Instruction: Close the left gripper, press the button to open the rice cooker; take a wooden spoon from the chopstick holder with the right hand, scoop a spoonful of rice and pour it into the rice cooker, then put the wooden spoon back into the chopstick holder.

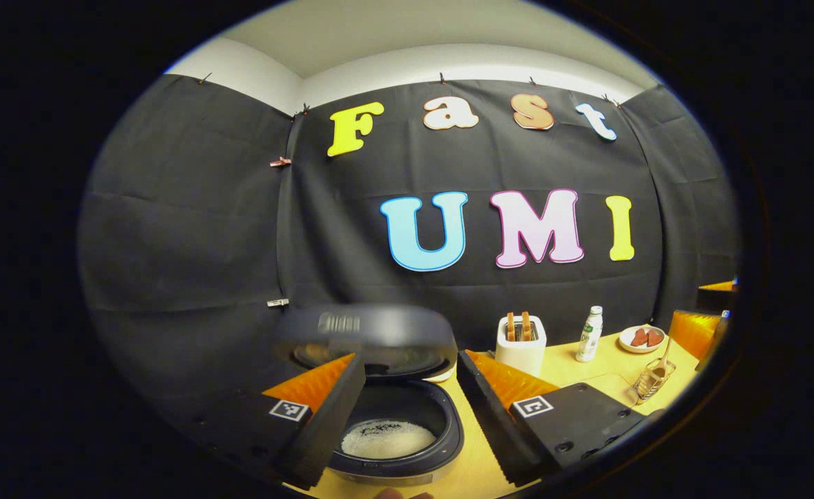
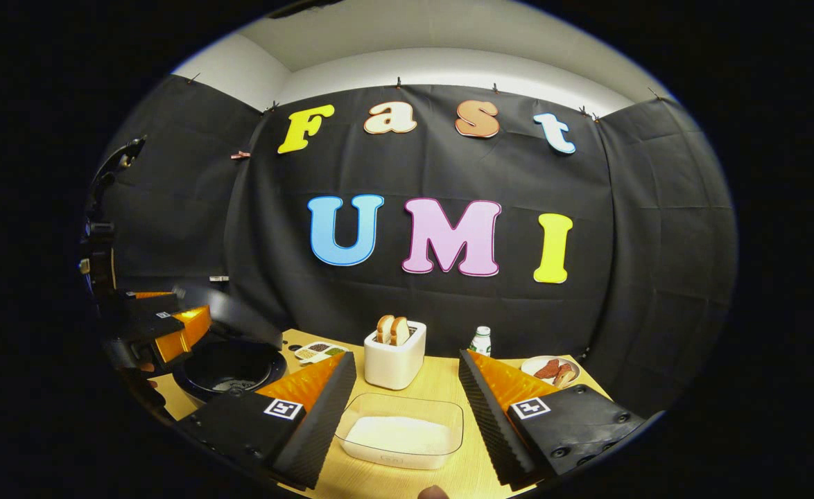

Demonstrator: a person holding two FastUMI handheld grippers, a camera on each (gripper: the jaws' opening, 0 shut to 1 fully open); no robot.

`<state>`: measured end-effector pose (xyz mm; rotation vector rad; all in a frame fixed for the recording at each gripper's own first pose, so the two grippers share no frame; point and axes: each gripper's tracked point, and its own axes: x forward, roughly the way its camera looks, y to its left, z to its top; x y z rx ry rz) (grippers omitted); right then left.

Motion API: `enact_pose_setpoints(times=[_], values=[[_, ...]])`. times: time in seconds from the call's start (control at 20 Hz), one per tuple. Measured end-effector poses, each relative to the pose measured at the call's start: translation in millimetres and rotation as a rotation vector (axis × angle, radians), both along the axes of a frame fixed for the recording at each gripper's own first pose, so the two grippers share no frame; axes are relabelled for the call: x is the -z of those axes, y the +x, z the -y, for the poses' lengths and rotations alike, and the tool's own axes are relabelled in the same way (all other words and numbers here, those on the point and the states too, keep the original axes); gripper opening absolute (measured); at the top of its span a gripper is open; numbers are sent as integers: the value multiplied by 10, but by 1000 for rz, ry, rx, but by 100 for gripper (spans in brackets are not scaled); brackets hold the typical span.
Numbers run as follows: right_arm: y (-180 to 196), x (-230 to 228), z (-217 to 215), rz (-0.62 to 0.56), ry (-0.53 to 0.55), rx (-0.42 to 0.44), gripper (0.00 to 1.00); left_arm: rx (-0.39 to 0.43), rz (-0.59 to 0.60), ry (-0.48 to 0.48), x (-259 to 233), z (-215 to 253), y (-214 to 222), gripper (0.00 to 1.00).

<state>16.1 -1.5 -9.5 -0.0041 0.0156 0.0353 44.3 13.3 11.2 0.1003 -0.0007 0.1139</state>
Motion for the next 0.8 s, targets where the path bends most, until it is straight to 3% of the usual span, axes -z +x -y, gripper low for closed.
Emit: enact_pose_setpoints(times=[0.4,0.8], values=[[23,30,304,0,-3,43,93,20,44,-4,-196,88,-128,92],[442,437,1370,-83,19,171,93,15,-2,-17,-118,293,-179,96]])
